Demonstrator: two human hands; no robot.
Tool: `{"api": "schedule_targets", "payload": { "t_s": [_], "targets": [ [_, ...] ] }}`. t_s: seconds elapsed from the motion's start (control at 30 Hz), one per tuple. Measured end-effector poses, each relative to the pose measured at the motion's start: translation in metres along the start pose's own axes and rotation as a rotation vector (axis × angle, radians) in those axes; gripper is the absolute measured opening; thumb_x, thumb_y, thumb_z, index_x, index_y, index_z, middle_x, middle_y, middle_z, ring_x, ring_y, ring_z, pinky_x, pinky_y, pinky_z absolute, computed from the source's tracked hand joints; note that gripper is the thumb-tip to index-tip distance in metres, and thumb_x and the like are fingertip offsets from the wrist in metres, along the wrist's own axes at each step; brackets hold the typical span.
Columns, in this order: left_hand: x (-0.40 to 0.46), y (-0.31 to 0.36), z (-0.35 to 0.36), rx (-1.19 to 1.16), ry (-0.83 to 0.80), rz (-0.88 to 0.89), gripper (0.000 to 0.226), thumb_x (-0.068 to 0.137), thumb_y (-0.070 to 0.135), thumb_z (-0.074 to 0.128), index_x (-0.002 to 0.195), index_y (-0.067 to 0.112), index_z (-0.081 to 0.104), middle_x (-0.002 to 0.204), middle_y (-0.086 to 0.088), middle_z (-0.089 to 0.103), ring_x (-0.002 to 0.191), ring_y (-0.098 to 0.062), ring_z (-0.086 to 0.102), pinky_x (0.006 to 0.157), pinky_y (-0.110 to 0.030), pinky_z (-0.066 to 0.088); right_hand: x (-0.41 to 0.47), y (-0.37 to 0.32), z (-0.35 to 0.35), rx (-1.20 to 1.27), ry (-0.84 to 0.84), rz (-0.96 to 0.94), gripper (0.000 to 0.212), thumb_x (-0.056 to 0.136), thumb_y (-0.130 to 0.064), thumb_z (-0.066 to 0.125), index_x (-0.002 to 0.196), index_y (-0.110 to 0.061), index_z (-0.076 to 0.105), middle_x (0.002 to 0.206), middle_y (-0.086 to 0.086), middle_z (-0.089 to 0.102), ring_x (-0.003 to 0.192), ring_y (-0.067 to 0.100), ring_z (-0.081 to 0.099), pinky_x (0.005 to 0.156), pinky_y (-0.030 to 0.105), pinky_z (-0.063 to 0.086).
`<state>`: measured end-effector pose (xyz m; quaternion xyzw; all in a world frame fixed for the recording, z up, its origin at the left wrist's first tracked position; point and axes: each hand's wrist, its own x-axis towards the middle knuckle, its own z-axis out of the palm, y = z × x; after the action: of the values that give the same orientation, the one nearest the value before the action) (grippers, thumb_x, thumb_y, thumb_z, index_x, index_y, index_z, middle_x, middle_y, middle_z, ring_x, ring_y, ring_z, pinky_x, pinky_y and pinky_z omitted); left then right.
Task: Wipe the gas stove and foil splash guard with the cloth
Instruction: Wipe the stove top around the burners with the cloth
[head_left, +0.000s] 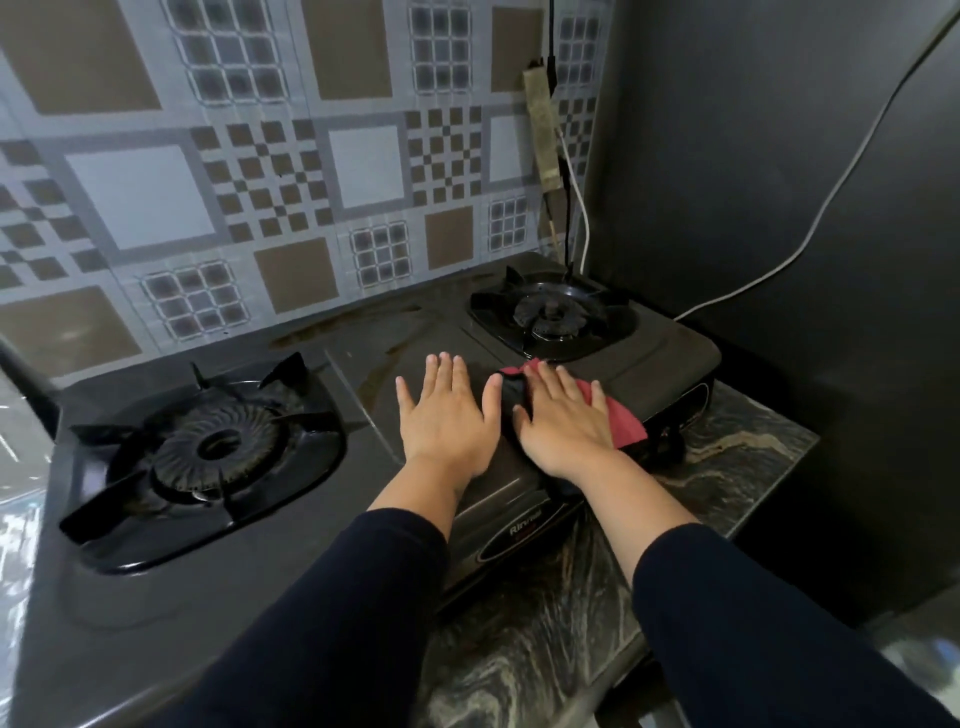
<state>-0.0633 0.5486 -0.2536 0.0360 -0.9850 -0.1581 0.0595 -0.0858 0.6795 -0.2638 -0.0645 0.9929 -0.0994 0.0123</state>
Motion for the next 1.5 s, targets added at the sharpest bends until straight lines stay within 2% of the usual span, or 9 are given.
{"api": "schedule_targets", "payload": {
  "t_s": [0.13,0.2,0.27,0.6,0.83,1.1,1.2,1.37,1.5],
  "targets": [
    [0.014,-0.043,-0.027,0.09,0.003,0.013,0.065,0.099,0.052,0.015,0.152,0.014,0.021,0.162,-0.001,0.012,0.15,-0.015,-0.001,0.119,-0.047,-0.006,-0.014,0.003,-0.016,0.214,-0.038,-0.148,0.067,0.092,-0.04,0.042,0.15,-0.031,0.01,0.161,0.0,0.009,0.147,0.017,0.009,0.119,0.036,0.009],
    [0.022,-0.066,-0.037,0.143,-0.001,0.008,0.064,0.1,0.05,0.016,0.152,0.014,0.021,0.162,-0.002,0.011,0.15,-0.016,-0.002,0.12,-0.048,-0.005,-0.019,0.011,-0.019,0.143,-0.039,-0.241,0.059,0.094,-0.044,0.043,0.147,-0.04,0.017,0.161,-0.004,0.007,0.147,0.014,0.009,0.117,0.032,0.01],
    [0.031,-0.084,-0.042,0.178,-0.022,-0.006,0.063,0.1,0.049,0.015,0.152,0.014,0.019,0.162,-0.002,0.009,0.15,-0.017,-0.003,0.119,-0.05,-0.005,-0.014,0.009,-0.014,0.005,-0.061,-0.261,0.055,0.096,-0.051,0.032,0.147,-0.045,0.011,0.161,-0.009,-0.004,0.147,0.009,-0.002,0.119,0.034,0.003],
    [0.091,-0.125,-0.046,0.333,-0.004,-0.168,0.068,0.098,0.052,0.009,0.153,0.014,0.006,0.163,-0.002,-0.003,0.149,-0.017,-0.011,0.116,-0.054,-0.011,0.102,-0.085,0.012,-0.068,-0.098,-0.285,0.059,0.096,-0.051,0.018,0.15,-0.035,0.002,0.161,0.0,-0.012,0.147,0.016,-0.012,0.119,0.044,-0.005],
    [0.109,-0.133,-0.037,0.315,-0.031,-0.299,0.092,0.086,0.072,0.002,0.152,0.009,-0.004,0.161,-0.007,-0.009,0.149,-0.019,-0.012,0.119,-0.048,-0.007,0.185,-0.116,0.017,-0.057,-0.103,-0.326,0.06,0.096,-0.053,0.018,0.151,-0.032,0.005,0.161,0.0,-0.01,0.148,0.019,-0.01,0.119,0.047,-0.004],
    [0.107,-0.132,-0.04,0.301,-0.007,-0.307,0.105,0.076,0.082,-0.002,0.152,0.009,-0.007,0.161,-0.007,-0.012,0.148,-0.017,-0.013,0.118,-0.044,-0.011,0.267,-0.123,0.012,-0.036,-0.109,-0.3,0.06,0.094,-0.052,0.02,0.15,-0.031,0.012,0.162,-0.001,-0.001,0.148,0.02,-0.003,0.119,0.049,-0.003],
    [0.109,-0.131,-0.044,0.234,-0.042,-0.327,0.102,0.078,0.08,0.0,0.152,0.01,-0.007,0.161,-0.006,-0.011,0.148,-0.016,-0.011,0.118,-0.042,-0.01,0.264,-0.134,0.014,-0.054,-0.124,-0.279,0.056,0.096,-0.047,0.019,0.15,-0.032,0.011,0.162,0.001,-0.002,0.148,0.023,-0.005,0.118,0.051,-0.005],
    [0.11,-0.13,-0.045,0.176,-0.041,-0.344,0.097,0.081,0.075,-0.002,0.152,0.01,-0.005,0.161,-0.006,-0.009,0.149,-0.015,-0.009,0.119,-0.043,-0.01,0.21,-0.155,0.023,-0.062,-0.173,-0.464,0.054,0.097,-0.047,0.016,0.149,-0.039,0.002,0.161,-0.004,-0.01,0.147,0.018,-0.012,0.118,0.048,-0.008],
    [0.108,-0.13,-0.049,0.069,-0.028,-0.346,0.086,0.089,0.068,0.005,0.153,0.01,-0.002,0.162,-0.005,-0.005,0.149,-0.015,-0.006,0.118,-0.041,-0.009,0.157,-0.154,0.023,-0.097,-0.202,-0.583,0.058,0.097,-0.048,0.014,0.149,-0.032,-0.005,0.16,-0.005,-0.013,0.146,0.016,-0.015,0.118,0.045,-0.009]
  ]
}}
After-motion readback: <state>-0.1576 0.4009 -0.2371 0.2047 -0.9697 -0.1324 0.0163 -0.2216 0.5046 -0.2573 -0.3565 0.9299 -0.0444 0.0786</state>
